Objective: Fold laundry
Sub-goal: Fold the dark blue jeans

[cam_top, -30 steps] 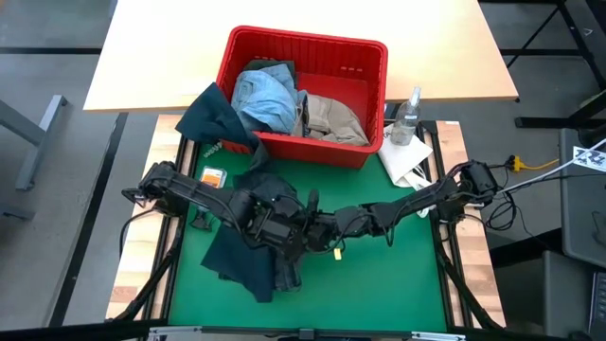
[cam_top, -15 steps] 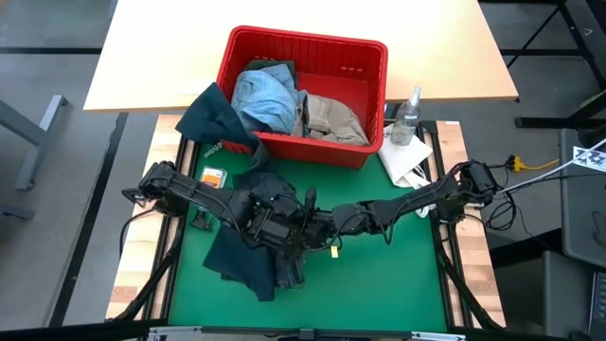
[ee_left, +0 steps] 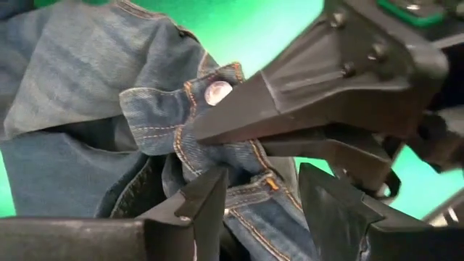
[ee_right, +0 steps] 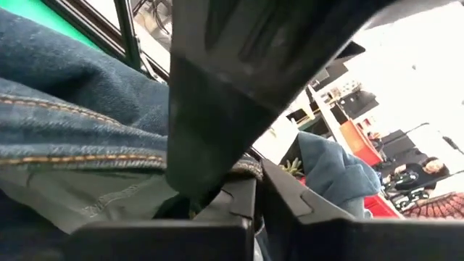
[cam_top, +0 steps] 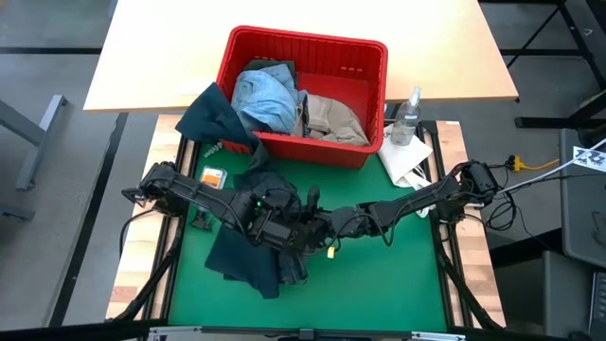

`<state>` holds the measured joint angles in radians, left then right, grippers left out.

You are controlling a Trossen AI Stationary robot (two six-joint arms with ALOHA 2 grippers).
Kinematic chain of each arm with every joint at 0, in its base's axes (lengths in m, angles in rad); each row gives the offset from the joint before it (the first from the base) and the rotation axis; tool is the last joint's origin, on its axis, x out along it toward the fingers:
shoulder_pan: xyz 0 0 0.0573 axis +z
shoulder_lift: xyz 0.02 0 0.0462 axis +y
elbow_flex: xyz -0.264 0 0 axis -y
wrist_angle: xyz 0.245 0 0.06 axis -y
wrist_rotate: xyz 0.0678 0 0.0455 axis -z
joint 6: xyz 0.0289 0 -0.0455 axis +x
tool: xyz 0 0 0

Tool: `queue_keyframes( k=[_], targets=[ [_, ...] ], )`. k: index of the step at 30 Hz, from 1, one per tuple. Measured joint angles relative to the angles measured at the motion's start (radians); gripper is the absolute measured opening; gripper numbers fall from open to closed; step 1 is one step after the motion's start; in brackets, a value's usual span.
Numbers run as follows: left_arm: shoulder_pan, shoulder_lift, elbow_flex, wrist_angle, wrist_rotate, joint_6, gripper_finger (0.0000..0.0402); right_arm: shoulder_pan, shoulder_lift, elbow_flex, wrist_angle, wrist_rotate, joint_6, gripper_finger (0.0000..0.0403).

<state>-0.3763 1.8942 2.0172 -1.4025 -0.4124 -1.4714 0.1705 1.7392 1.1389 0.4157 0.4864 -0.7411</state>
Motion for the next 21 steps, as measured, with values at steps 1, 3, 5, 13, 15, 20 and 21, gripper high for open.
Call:
queue_keyframes(
  k=[1,3,5,13,15,20,21],
  targets=[
    [0.0,0.0,-0.009,0.002,0.0,-0.011,0.0169,0.0,0.0,0.0,-0.003,0.0,0.002,0.0011],
    [0.0,0.0,-0.027,0.006,0.01,-0.014,0.0169,0.0,0.0,0.0,-0.016,-0.006,0.002,0.0011],
    [0.0,-0.003,-0.054,0.018,0.018,-0.018,0.0169,0.0,0.0,-0.001,-0.02,-0.007,0.0,0.0012],
    [0.0,-0.004,-0.082,-0.02,-0.003,-0.016,0.014,-0.001,0.001,-0.004,-0.038,-0.042,-0.003,0.0012],
    [0.0,-0.004,-0.082,-0.025,-0.013,0.005,0.0112,-0.002,0.001,-0.004,-0.038,-0.054,-0.003,0.0012],
    [0.0,-0.003,-0.084,-0.034,-0.011,0.068,0.0025,-0.001,0.001,-0.004,-0.043,-0.085,-0.001,0.0012],
    [0.0,-0.002,-0.084,-0.035,-0.011,0.078,0.0016,-0.001,0.001,-0.004,-0.048,-0.09,0.0,0.0012]
  ],
)
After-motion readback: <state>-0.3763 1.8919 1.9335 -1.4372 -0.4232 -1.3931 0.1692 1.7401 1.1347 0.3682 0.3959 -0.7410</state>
